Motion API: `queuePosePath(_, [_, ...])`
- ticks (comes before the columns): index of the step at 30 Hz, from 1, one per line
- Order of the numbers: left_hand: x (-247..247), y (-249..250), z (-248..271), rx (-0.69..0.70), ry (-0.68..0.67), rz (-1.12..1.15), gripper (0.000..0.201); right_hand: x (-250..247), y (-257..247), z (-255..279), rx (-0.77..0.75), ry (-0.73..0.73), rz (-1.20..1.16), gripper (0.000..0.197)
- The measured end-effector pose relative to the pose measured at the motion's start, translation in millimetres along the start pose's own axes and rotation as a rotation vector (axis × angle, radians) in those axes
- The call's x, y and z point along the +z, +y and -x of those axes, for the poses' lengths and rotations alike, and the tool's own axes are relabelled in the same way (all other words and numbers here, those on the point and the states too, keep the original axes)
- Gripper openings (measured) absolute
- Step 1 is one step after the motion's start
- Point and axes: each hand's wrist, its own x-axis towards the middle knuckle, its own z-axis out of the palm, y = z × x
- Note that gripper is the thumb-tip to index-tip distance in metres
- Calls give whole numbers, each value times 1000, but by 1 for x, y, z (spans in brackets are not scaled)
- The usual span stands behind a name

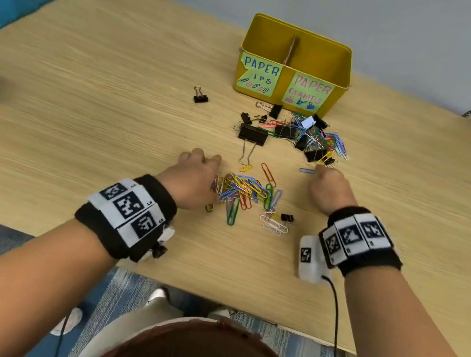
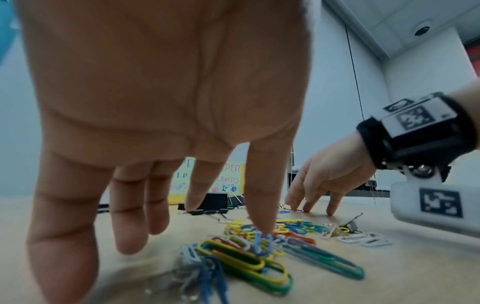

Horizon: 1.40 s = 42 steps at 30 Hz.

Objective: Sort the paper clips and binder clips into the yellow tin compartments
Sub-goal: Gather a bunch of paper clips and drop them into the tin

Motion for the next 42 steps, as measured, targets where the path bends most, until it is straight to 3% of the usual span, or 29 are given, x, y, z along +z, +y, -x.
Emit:
queuePosePath(2, [0, 11, -2, 1, -28, -20, 64, 6, -7, -5, 0, 18, 93, 43])
queuePosePath(4, [3, 22, -5, 38, -48, -3, 57, 17, -19, 0, -119, -12, 112, 43])
queuePosePath(7, [2, 29, -10, 87, 3, 47, 69, 21, -22, 14, -283, -61, 55, 37])
queuePosePath(10, [-1, 33, -16, 199, 71, 53, 76, 15, -5, 26, -226, -66, -1, 25])
queuePosePath(14, [3, 55, -23, 255, -148, -139, 77, 11, 19, 27, -85, -174, 5, 14])
queuePosePath(16, [9, 59, -24, 276, -256, -230, 75, 3, 26, 21, -34, -131, 30, 9])
queuePosePath(18, [11, 54, -21, 319, -229, -207, 70, -4, 24, 14, -28, -40, 100, 7])
queuePosePath(20, [9, 42, -18, 315, -91, -123, 62, 0, 7, 9, -78, 48, 110, 17])
queuePosePath(22, [4, 28, -20, 253, 7, -112, 61, 13, -22, 5, -166, 21, 84, 30])
queuePosePath(26, [5, 13, -18, 304, -74, -138, 59, 37, -48, 18, -326, -155, 178, 44])
queuePosePath(29, [5, -9, -1, 250, -35, -75, 85, 33, -27, 36, -332, -177, 165, 56])
queuePosePath(31, [5, -21, 11, 201, -22, -108, 105, 28, -11, 46, -250, -209, 169, 81])
queuePosePath(33, [10, -19, 12, 199, -6, -143, 107, 34, -7, 51, -209, -221, 206, 95])
queuePosePath(37, [12, 6, -6, 179, -9, -12, 93, 49, -29, 41, -261, -194, 84, 83])
queuePosePath(42, [9, 19, -22, 178, 10, 9, 51, 52, -49, 22, -350, -106, 58, 57])
